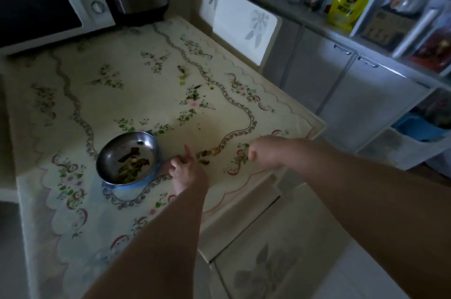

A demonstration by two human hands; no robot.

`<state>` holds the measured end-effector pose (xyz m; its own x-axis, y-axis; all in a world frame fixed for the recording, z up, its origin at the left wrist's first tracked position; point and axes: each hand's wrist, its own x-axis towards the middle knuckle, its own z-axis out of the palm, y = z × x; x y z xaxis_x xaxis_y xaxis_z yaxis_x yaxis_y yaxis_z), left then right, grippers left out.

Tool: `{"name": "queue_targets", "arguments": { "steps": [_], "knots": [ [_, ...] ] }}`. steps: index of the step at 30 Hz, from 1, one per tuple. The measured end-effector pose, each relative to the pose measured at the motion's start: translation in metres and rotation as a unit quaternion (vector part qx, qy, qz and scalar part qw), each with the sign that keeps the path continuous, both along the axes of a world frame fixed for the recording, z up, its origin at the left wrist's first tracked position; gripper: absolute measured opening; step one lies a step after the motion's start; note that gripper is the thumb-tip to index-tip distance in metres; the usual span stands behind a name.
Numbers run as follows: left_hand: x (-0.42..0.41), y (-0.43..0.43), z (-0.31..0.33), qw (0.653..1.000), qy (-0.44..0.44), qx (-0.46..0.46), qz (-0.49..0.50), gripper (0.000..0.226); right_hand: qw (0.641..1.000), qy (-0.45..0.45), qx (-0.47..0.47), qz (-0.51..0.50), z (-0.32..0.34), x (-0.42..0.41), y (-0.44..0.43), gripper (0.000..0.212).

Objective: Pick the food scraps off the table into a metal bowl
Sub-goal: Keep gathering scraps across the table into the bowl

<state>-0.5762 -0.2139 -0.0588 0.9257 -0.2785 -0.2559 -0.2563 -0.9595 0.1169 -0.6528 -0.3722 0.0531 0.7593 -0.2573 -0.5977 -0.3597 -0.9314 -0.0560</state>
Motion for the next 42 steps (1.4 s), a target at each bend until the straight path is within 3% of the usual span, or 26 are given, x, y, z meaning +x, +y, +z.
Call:
{"name": "queue_targets", "arguments": {
  "steps": [8, 12, 18, 26, 29, 30, 32, 34, 38, 42],
  "knots": [
    [0.003, -0.037, -0.005, 0.995, 0.003, -0.028, 0.093, 0.067, 0.996, 0.061, 0.001, 0.059, -0.022, 0.020, -0.054, 0.041],
    [0.000, -0.043, 0.003, 0.995, 0.006, -0.006, 0.101, 0.071, 0.996, 0.035, 0.041, 0.071, -0.040, 0.036, -0.077, 0.036],
    [-0.009, -0.091, 0.013, 0.976, 0.058, -0.001, 0.209, 0.083, 0.985, 0.009, 0.094, 0.148, -0.049, 0.045, -0.128, 0.036],
    [-0.029, -0.237, 0.006, 0.955, 0.071, -0.071, 0.280, 0.065, 0.978, -0.034, 0.113, 0.172, -0.049, 0.029, -0.224, 0.032],
    [-0.019, -0.253, 0.005, 0.944, 0.080, -0.109, 0.301, 0.066, 0.977, -0.059, 0.120, 0.168, -0.052, 0.030, -0.250, 0.032],
    [-0.016, -0.251, 0.007, 0.932, 0.083, -0.160, 0.316, 0.055, 0.976, -0.064, 0.120, 0.167, -0.053, 0.032, -0.257, 0.032],
    [-0.014, -0.239, 0.015, 0.871, 0.057, -0.319, 0.369, 0.024, 0.977, -0.076, 0.119, 0.160, -0.056, 0.037, -0.268, 0.030],
    [-0.016, -0.221, 0.026, 0.821, 0.012, -0.383, 0.423, 0.024, 0.977, -0.092, 0.115, 0.153, -0.057, 0.043, -0.272, 0.027],
    [-0.022, -0.174, 0.033, 0.812, -0.088, -0.278, 0.506, 0.031, 0.974, -0.114, 0.107, 0.166, -0.055, 0.058, -0.263, 0.027],
    [-0.028, -0.150, 0.036, 0.801, -0.029, -0.230, 0.552, 0.034, 0.966, -0.114, 0.118, 0.198, -0.053, 0.079, -0.239, 0.027]
  ]
}}
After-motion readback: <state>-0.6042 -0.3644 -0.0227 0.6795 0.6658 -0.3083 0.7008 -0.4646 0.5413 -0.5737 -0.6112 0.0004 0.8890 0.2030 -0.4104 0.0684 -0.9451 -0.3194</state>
